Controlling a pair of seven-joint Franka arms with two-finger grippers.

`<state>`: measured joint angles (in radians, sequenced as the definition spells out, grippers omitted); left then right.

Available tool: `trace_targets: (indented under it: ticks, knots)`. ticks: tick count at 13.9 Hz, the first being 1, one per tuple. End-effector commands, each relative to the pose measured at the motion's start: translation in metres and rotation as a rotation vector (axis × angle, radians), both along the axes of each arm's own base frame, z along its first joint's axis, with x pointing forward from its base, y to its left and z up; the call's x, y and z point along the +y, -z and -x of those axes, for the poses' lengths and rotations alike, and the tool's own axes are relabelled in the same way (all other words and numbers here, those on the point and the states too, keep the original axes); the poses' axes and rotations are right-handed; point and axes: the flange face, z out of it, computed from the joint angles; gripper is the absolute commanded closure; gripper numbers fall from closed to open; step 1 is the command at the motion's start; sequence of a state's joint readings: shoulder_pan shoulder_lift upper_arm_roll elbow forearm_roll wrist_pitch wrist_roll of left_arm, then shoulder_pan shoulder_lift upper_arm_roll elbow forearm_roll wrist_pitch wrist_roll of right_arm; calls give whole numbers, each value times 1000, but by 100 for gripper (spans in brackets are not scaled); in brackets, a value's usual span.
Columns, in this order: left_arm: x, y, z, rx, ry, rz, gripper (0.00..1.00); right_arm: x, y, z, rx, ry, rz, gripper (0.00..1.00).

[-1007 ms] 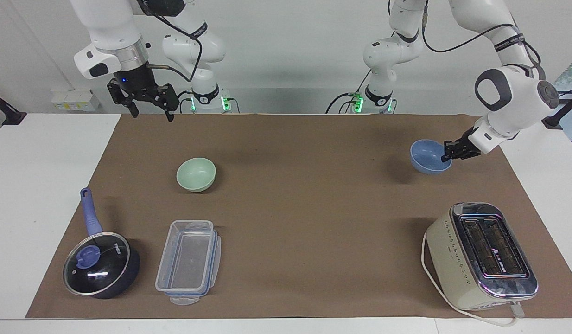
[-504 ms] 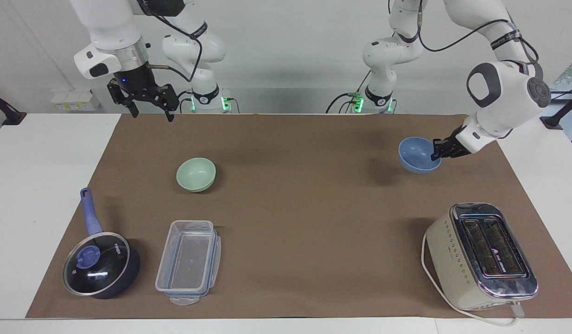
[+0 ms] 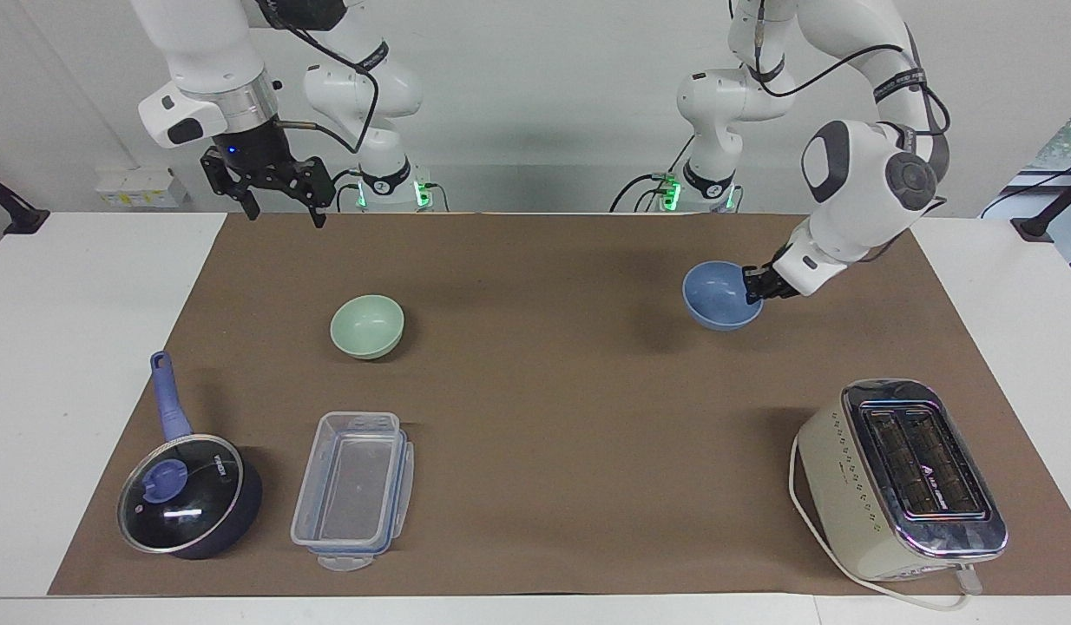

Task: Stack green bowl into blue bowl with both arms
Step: 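Grip the blue bowl rim and slide it toward the table center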

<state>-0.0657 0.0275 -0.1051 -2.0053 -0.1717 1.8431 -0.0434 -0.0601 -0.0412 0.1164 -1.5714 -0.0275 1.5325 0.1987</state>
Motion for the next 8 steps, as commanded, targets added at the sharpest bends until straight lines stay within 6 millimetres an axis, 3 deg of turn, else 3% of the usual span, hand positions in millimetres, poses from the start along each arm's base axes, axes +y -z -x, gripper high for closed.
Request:
trace_targets:
  ticks: [1,3,8]
  knots:
    - [-52,-2,6,-21,-38,-8,100,-4,0,7,12,20,-8,0]
    - [-86,3,15,-39,-37,9,100,-5,0,7,12,22,-8,0]
    - [-143,38,48,-60,-49,55,100,-5,0,7,12,22,-8,0]
